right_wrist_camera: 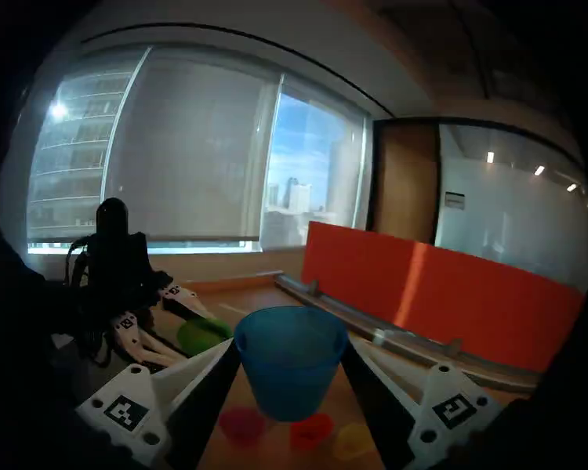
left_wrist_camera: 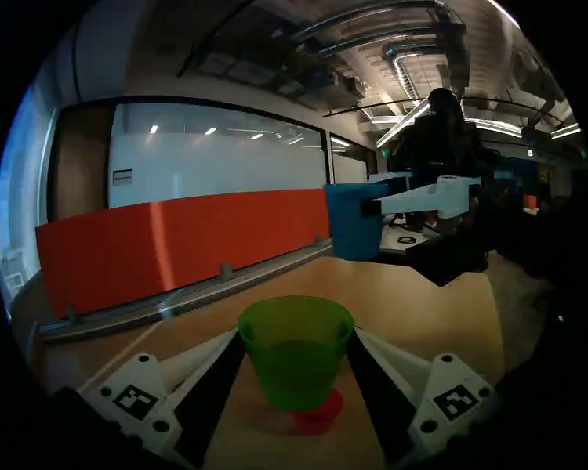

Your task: Pour water

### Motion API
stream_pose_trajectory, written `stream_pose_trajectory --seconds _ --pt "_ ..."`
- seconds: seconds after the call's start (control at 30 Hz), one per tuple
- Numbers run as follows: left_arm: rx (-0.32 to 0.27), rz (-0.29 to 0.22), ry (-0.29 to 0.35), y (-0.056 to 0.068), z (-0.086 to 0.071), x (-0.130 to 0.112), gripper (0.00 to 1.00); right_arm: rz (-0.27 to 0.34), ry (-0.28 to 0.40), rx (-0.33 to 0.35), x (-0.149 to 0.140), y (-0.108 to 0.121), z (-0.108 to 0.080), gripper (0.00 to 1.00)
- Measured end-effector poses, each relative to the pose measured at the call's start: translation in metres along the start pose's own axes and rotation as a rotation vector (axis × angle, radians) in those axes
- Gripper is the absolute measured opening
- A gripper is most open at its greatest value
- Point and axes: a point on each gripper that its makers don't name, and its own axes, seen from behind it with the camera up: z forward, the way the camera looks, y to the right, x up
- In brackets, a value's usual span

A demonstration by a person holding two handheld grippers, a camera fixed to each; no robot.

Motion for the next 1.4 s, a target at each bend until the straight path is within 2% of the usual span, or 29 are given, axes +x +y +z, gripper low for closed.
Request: stream_pose_trajectory --seconds 0.17,0.4,0.8,1.07,1.4 --pt "0.027 -0.007 -0.016 -0.015 -0.002 -0.007 0.86 0.002 -0.023 -0.007 -0.02 0.006 -0.006 0.9" --pt "0.042 0.002 -0.069 -0.026 0.0 -0.026 0.86 0.012 -0.056 0.017 -0.049 0.006 -0.008 0.9" --pt "0.034 0.016 -0.182 -0.035 0.008 -0.064 0.86 0.04 -0.125 0.05 -0.102 0.009 -0.002 0.91" --pt "0.037 0.003 -0.243 -0.045 0.012 -0.09 0.86 0.048 -0.188 0.054 -0.137 0.015 -0.002 0.91" --pt "0.011 -0.013 -0.338 -0.046 0.019 -0.129 0.86 0.074 -0.283 0.066 -0.182 0.015 0.0 0.91"
